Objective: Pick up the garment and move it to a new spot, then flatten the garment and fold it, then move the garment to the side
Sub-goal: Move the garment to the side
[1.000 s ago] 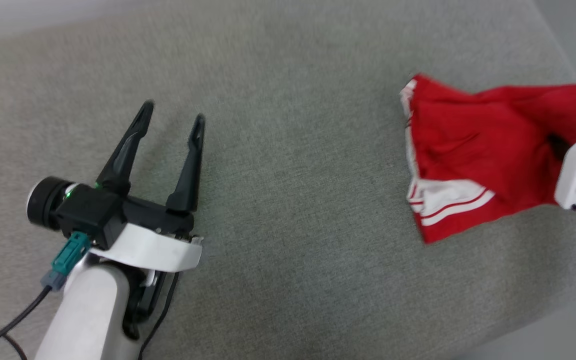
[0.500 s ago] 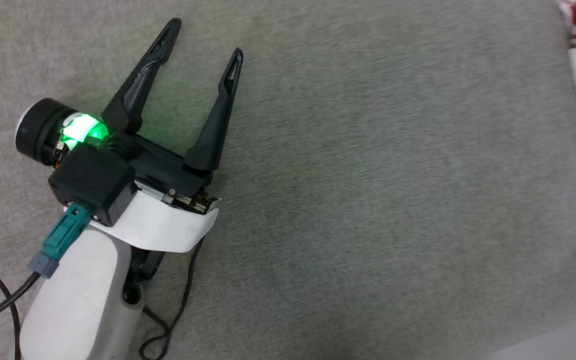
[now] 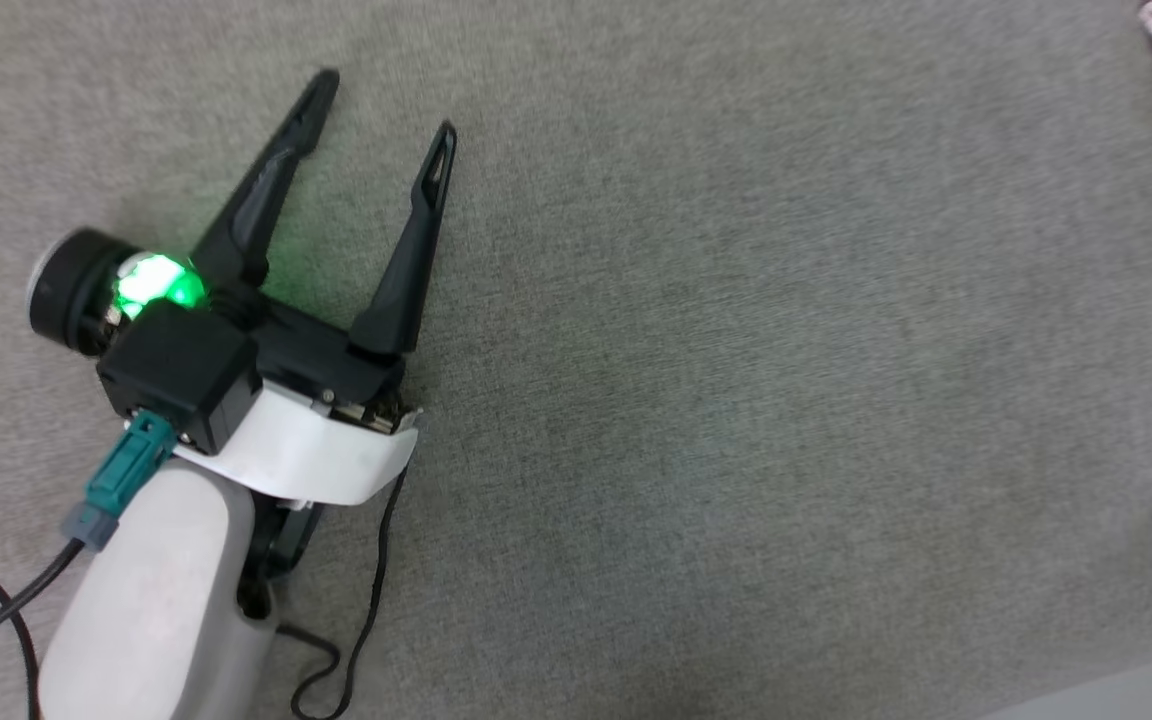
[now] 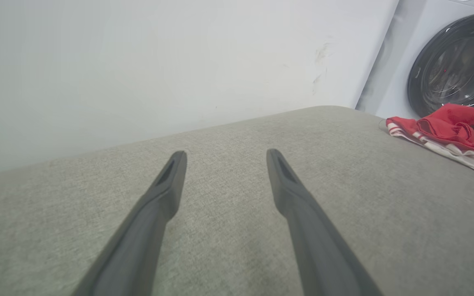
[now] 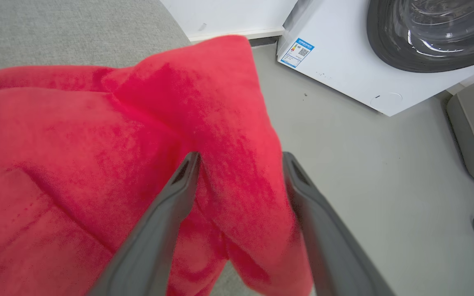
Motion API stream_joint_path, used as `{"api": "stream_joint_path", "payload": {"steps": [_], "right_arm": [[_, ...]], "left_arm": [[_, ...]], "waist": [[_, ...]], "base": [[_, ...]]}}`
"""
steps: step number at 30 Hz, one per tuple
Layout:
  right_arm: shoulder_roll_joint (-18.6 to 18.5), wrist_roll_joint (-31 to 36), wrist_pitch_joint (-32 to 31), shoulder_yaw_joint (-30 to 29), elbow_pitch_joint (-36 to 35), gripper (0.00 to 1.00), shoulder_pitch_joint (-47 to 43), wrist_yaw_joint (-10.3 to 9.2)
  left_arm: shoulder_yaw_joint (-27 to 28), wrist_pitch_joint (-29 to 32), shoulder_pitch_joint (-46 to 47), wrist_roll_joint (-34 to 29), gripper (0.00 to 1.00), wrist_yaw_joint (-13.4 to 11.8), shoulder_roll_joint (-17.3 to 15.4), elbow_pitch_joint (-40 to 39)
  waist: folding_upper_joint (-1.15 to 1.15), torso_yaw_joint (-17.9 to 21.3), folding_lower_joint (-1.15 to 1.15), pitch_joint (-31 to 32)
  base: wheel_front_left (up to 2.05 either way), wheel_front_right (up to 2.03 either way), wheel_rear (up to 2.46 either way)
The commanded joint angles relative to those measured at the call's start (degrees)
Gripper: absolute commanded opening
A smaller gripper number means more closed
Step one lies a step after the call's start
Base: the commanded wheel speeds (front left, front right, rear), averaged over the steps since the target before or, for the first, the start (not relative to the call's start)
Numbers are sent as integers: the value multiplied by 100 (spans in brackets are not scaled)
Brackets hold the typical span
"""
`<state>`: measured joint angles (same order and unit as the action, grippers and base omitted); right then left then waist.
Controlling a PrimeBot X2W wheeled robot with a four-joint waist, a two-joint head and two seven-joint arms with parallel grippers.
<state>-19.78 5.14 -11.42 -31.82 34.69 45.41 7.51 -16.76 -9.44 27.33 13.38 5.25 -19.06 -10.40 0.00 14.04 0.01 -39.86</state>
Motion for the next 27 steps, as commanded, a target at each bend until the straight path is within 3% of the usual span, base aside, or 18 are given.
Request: {"api": "stream_joint_path", "payload": {"steps": [1, 9, 14, 20, 27], "right_arm": [[35, 61, 41, -19, -44, 100, -160, -5], [275, -1, 80, 319, -779, 100, -1248, -4], [651, -258, -22, 722, -1536, 100, -2180, -4], [1040, -580, 31, 1496, -2305, 100, -3045, -4], [1286, -935, 303, 2310, -2836, 100, -3432, -4]], "left_arm": [[6, -69, -130, 43, 100, -43, 26, 93], [141, -299, -867, 250, 100, -370, 207, 565], [296, -381, -1326, 412, 100, -600, 325, 772], [496, -448, -1788, 618, 100, -838, 448, 981], [723, -504, -2038, 744, 100, -1018, 512, 1251]], "waist": [[0, 3, -1, 356], [0, -181, -1, 1563], [0, -395, -1, 2153], [0, -687, -1, 2619], [0, -1111, -1, 2971]], "base": [[0, 0, 0], [0, 0, 0], [0, 0, 0], [0, 0, 0], [0, 0, 0]]}}
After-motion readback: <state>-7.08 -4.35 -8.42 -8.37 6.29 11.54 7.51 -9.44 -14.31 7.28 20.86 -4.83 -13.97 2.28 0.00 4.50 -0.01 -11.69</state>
